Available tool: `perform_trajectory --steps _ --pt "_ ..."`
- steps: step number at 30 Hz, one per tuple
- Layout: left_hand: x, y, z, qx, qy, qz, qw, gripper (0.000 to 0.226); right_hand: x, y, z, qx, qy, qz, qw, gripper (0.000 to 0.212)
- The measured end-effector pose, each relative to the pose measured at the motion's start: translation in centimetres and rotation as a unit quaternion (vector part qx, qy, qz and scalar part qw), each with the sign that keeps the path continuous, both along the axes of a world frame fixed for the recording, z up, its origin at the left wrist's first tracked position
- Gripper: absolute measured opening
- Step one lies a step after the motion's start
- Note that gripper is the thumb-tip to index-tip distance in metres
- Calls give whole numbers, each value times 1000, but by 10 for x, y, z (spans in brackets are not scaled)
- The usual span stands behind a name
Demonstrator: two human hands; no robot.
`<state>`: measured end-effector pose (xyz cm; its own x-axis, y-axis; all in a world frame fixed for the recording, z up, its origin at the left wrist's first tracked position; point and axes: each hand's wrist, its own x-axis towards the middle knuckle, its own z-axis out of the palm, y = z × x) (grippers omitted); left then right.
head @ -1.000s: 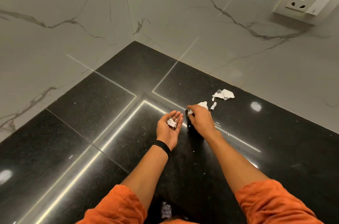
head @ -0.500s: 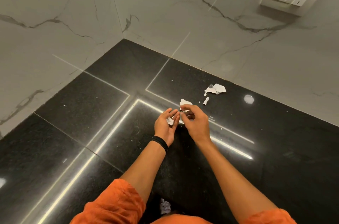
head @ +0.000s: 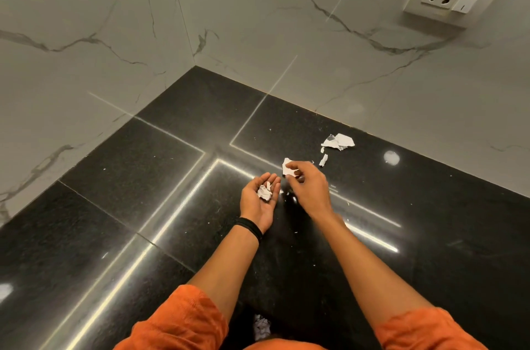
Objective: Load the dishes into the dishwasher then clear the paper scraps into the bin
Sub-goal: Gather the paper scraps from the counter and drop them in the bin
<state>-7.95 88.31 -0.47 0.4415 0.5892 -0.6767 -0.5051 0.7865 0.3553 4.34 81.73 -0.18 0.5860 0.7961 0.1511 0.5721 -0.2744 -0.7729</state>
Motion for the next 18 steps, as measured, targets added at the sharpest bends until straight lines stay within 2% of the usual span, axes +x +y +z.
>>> perform_trajectory --steps 2,4,9,11,13,15,18 --pt "-1 2 1 2 4 3 1000 30 14 6 -12 -61 -90 18 994 32" --pt "-2 5 1 3 1 5 1000 28 22 9 -23 -119 -132 43 983 38" --pt "-4 9 -2 3 7 11 1000 30 21 6 -31 -129 -192 56 971 16" --pt "-3 8 -2 3 16 7 1000 32 18 3 -29 -128 -209 48 968 14" --pt "-2 7 -3 6 19 0 1000 32 14 0 -25 -120 -188 6 975 12" --pt "-1 6 -4 15 26 -8 1000 31 6 -2 -18 -84 -121 -45 988 9" --pt "3 4 -3 31 33 -19 999 29 -10 -6 -7 -20 -101 -40 994 7"
